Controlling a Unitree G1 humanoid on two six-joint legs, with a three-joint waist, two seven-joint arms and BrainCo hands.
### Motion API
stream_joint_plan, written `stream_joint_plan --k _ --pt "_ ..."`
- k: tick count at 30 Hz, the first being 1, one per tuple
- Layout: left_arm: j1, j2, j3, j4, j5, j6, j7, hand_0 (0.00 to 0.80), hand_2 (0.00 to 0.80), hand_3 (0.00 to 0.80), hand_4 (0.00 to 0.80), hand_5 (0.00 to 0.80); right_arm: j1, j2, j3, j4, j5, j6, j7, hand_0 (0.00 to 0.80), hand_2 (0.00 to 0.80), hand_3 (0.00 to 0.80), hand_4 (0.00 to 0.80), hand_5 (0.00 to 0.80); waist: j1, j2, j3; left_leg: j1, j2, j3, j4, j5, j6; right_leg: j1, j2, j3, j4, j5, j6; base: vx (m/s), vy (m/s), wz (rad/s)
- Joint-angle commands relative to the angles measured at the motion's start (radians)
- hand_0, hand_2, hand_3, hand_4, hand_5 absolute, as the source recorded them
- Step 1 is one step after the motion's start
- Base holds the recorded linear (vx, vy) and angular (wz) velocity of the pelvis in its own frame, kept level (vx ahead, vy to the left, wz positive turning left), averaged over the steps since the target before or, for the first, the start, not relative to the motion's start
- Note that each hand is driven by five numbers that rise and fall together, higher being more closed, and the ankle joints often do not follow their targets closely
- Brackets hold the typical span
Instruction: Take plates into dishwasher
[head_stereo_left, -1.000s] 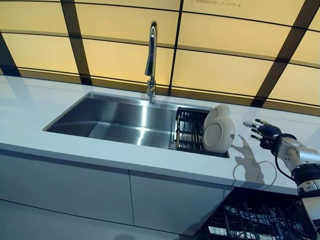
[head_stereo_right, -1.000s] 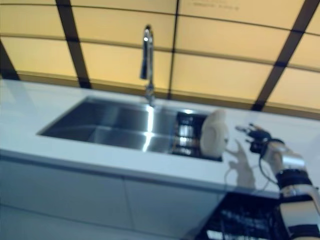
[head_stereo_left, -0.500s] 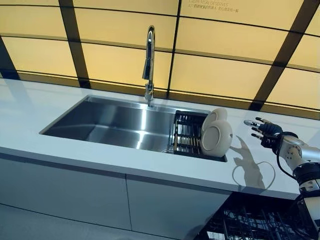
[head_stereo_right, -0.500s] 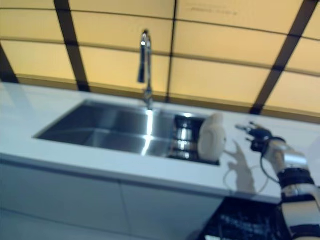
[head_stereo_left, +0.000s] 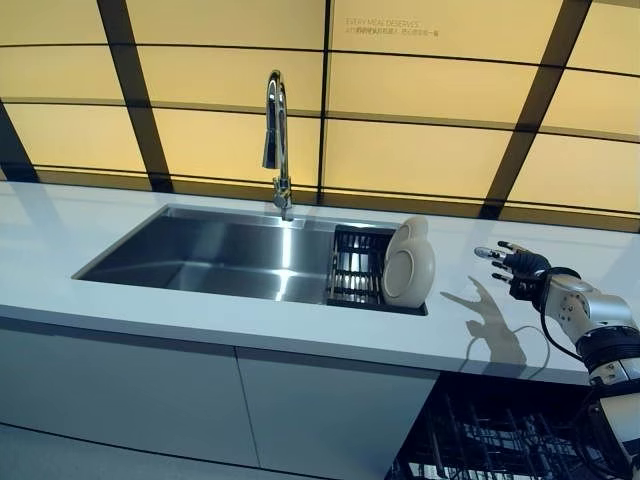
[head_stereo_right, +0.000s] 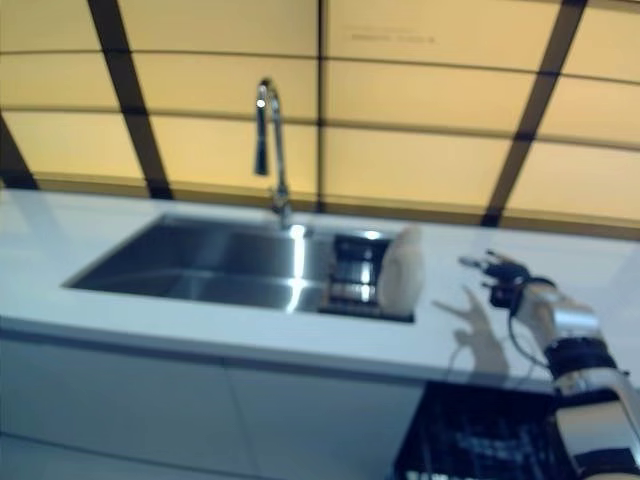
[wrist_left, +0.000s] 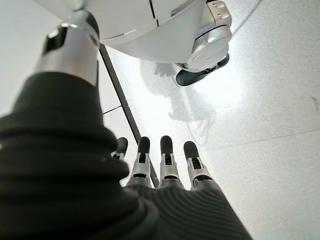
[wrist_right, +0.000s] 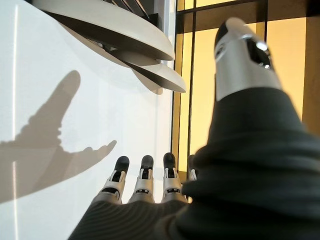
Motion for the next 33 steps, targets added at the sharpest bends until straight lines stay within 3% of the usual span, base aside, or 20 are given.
stream_joint_plan --k 1,4,7,12,18,33 --pt "-0.015 0.003 -0.038 0.007 0.018 -0.012 -0.015 0.0 0.0 0.0 0.0 0.0 -0.056 -0.01 0.003 -0.052 0.0 -0.04 -0.026 0.0 0.0 0.0 0.0 0.0 0.025 -0.053 0.002 0.068 -0.038 -0.016 0.037 0.127 -0.03 0.117 -0.007 -0.033 -0.15 0.05 0.007 0.036 0.015 0.11" --pt "-0.013 0.001 -0.041 -0.01 0.024 -0.01 -0.015 0.0 0.0 0.0 0.0 0.0 -0.029 -0.006 -0.008 -0.067 -0.004 -0.046 -0.041 0.0 0.0 0.0 0.0 0.0 0.031 -0.045 0.007 0.062 -0.043 -0.017 -0.047 0.119 -0.029 0.128 -0.008 -0.025 -0.161 0.049 0.019 0.029 0.027 0.1" --pt "-0.018 -0.007 -0.058 -0.028 0.027 -0.009 -0.019 0.0 0.0 0.0 0.0 0.0 0.007 -0.011 -0.026 -0.076 -0.018 -0.054 -0.039 0.0 0.0 0.0 0.0 0.0 0.034 -0.043 0.015 0.037 -0.045 0.015 -0.094 0.133 -0.032 0.148 -0.005 -0.027 -0.187 0.051 0.025 0.008 0.063 0.01" --pt "-0.033 -0.014 -0.071 -0.034 0.022 -0.01 -0.023 0.0 0.0 0.0 0.0 0.0 0.014 -0.026 -0.037 -0.075 -0.038 -0.054 -0.008 0.0 0.0 0.0 0.0 0.0 0.03 -0.05 0.018 0.038 -0.055 0.04 -0.107 0.111 -0.023 0.153 -0.006 -0.038 -0.213 0.066 0.027 -0.015 0.1 0.03" --pt "-0.057 0.0 -0.087 -0.044 0.012 0.005 -0.02 0.0 0.0 0.0 0.0 0.0 0.045 -0.046 -0.047 -0.096 -0.032 -0.048 0.037 0.0 0.0 0.0 0.0 0.0 0.014 -0.057 0.019 0.052 -0.074 0.057 -0.127 0.1 0.002 0.145 -0.004 -0.016 -0.214 0.084 0.042 0.003 0.084 0.0" --pt "-0.054 0.012 -0.072 -0.016 0.02 0.01 -0.024 0.0 0.0 0.0 0.0 0.0 0.127 0.009 -0.062 -0.161 -0.064 -0.032 0.099 0.0 0.0 0.0 0.0 0.0 0.01 -0.07 0.036 0.088 -0.103 0.087 -0.178 0.089 0.033 0.164 -0.015 -0.01 -0.224 0.091 0.066 0.001 0.042 -0.01"
